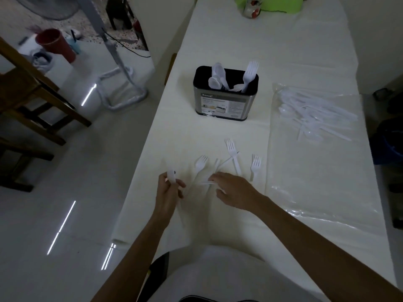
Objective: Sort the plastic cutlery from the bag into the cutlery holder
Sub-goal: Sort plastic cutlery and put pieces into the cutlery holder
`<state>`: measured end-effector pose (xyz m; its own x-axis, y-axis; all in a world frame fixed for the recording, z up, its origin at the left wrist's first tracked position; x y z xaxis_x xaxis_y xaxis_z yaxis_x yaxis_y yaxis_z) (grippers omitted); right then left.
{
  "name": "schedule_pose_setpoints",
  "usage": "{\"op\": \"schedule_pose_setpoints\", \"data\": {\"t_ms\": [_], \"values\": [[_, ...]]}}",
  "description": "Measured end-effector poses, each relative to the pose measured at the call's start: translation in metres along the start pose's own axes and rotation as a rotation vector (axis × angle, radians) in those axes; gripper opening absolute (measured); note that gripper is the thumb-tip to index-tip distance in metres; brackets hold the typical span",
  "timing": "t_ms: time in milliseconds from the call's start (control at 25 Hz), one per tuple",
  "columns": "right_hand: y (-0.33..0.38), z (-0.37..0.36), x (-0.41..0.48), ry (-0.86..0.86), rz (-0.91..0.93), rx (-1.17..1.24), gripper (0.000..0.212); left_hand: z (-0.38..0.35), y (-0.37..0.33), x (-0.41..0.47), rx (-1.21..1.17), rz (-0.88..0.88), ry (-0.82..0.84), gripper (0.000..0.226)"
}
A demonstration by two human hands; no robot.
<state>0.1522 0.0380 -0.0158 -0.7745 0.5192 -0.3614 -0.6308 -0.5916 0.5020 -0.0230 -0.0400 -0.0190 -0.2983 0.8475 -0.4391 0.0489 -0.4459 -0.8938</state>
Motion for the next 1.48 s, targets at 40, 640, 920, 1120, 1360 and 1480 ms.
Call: {"op": "schedule_pose_setpoints", "data": {"t_ms": [40, 640, 920, 1120, 1360, 1480], "values": [[0.004, -0.003, 0.007, 0.042, 0.059, -0.098, 0.037, 0.005, 0.002, -0.001, -0.034, 0.022, -0.061, 0.018], [-0.012, 0.027, 0.017, -0.046, -0.12, -0.371, 0.029, -0.004, -0.004, 0.016, -0.079, 0.1, -0.032, 0.005], [-0.018, 0.021, 0.031, -0.002, -0.136, -0.383, 0.021, -0.007, 0.0, 0.008, -0.17, 0.107, 0.093, 0.007], [-0.021, 0.034, 0.017, -0.062, -0.036, -0.279, 0.025, -0.017, -0.012, 0.01, -0.19, 0.025, 0.21, 0.006], [-0.015, 0.067, 0.005, -0.148, -0.106, 0.279, 0.034, -0.039, -0.055, 0.018, -0.213, -0.09, 0.309, 0.009], [-0.013, 0.065, -0.011, -0.173, -0.135, 0.409, 0.024, -0.046, -0.073, 0.022, -0.208, -0.15, 0.342, 0.004]]}}
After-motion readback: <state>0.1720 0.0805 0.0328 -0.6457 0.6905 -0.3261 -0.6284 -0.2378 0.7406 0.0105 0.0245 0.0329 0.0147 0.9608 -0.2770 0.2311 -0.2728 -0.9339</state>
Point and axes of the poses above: each hand's wrist, its own x-axis towards the middle knuckle, its own z-axis out of the back of the hand, y = z × x, the point moved 4 cm from there along x, towards the middle knuckle, and after that the axes turned 11 degrees about y, right-handed, at the moved point
